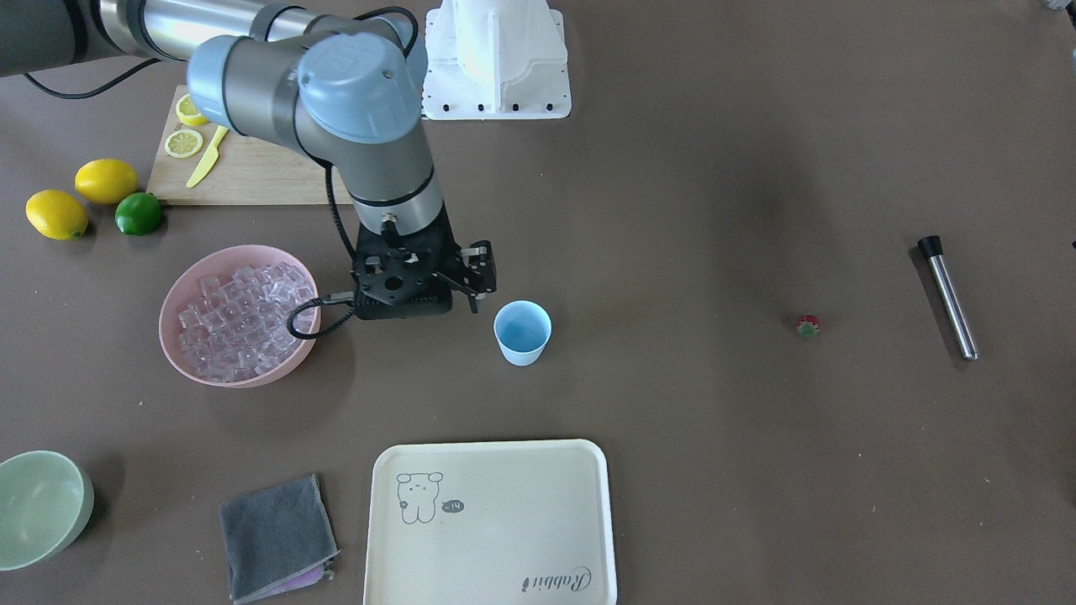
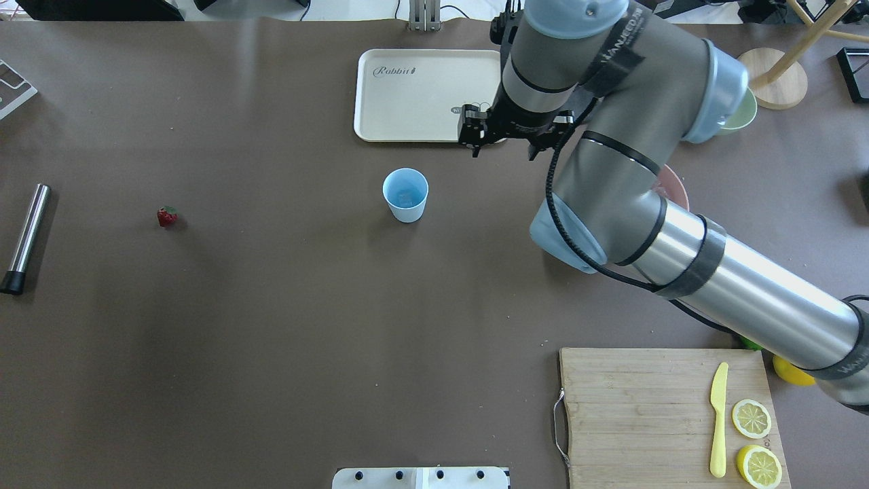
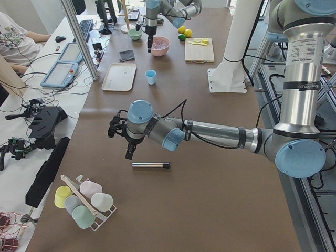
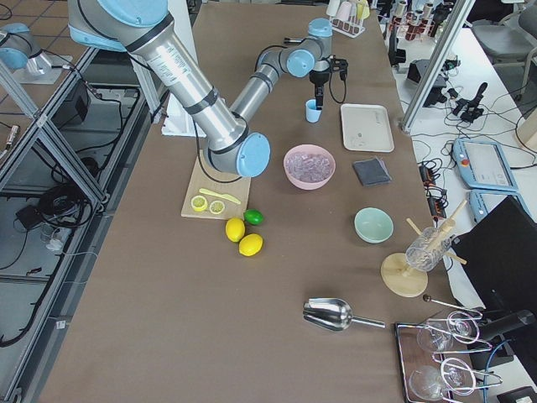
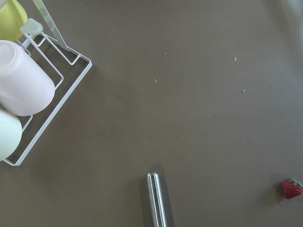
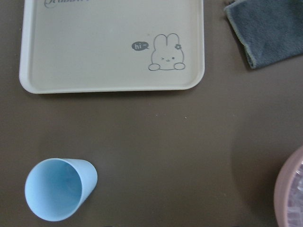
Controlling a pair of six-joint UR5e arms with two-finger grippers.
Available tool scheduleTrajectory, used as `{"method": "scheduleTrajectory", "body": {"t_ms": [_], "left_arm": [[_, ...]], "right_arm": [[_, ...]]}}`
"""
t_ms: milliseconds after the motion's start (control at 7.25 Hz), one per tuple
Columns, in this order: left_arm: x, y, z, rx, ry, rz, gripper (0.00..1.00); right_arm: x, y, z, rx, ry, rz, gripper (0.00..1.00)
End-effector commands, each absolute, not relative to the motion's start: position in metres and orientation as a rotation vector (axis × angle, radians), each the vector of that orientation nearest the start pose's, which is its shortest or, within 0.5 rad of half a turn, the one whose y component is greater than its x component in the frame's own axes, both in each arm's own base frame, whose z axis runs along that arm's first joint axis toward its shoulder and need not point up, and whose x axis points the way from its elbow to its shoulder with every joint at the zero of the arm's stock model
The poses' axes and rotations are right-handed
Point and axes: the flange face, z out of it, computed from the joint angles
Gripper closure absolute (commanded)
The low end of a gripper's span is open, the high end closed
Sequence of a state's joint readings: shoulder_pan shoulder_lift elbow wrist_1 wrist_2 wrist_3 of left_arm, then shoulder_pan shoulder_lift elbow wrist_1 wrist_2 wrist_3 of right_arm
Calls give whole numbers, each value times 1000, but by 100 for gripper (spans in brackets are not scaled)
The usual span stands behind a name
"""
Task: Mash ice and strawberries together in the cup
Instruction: 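Move the right gripper back over the pink ice bowl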
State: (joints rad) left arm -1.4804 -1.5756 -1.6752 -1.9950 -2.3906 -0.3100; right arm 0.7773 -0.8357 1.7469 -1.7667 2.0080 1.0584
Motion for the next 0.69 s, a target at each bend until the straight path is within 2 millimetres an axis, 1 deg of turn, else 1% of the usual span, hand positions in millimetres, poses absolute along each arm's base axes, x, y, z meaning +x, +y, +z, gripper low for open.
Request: {"method": "scheduleTrajectory", "body": {"t_ms": [0,138,276,414,552], "left_arm": [[-13,-517,550,340,884,21,3],[-7,-518,549,339,885,34,3],[-5,-517,548,351,888,41,3],[-5,-517,547,356,889,43,3],[-5,-517,549,356,883,43,3]], "right_arm": [[-359,-519,240,50,-656,163,15],[-342,-518,263,69,-633,100,15],[-328,-515,276,62,-629,107,15],[-326,-515,287,52,-622,116,15],[-326,-512,306,40,-599,125,14]]}}
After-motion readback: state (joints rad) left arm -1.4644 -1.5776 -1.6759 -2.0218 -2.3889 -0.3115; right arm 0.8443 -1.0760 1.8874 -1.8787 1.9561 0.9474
